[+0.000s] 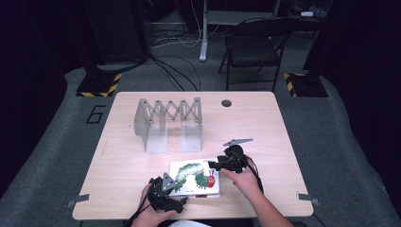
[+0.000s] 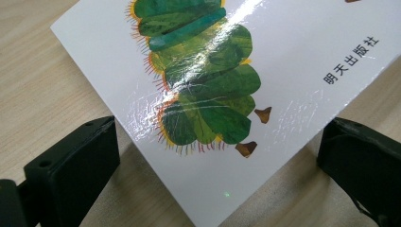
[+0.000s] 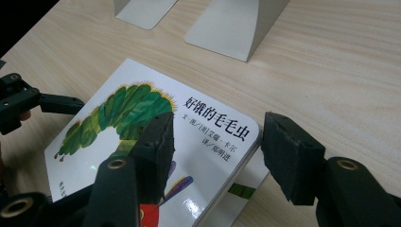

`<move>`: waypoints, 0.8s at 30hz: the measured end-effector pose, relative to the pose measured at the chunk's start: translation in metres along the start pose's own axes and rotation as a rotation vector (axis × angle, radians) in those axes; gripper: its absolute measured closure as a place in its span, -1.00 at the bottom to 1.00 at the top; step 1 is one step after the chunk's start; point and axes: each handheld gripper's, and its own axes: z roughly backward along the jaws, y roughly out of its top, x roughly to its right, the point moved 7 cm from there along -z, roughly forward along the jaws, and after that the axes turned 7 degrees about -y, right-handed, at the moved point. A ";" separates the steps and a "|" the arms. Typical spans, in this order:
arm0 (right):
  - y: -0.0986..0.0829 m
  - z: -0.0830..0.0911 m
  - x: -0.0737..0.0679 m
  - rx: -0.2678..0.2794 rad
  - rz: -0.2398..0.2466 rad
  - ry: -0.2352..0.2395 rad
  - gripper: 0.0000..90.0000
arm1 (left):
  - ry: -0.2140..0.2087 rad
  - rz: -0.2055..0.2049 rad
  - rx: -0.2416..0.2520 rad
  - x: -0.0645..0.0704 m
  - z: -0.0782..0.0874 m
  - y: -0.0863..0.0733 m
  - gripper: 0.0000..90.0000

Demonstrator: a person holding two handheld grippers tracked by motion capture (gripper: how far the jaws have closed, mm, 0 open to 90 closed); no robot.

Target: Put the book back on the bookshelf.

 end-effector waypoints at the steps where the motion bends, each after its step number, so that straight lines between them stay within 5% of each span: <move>1: 0.001 0.002 -0.002 0.010 0.009 0.005 -0.01 | 0.017 0.009 0.003 -0.001 0.000 0.000 -1.00; 9: 0.000 0.001 -0.004 0.000 0.004 0.015 0.00 | 0.031 0.026 -0.011 -0.003 0.001 0.000 -1.00; 12: 0.001 -0.002 -0.002 0.008 0.000 0.024 0.01 | 0.037 0.004 -0.014 -0.006 0.002 0.001 -1.00; 20: 0.001 -0.005 -0.002 0.007 -0.008 0.029 0.02 | 0.102 -0.136 0.006 0.002 0.006 0.006 -0.87; 24: 0.000 -0.005 -0.002 -0.003 -0.025 0.034 0.02 | 0.106 -0.142 0.008 0.003 0.006 0.006 -0.85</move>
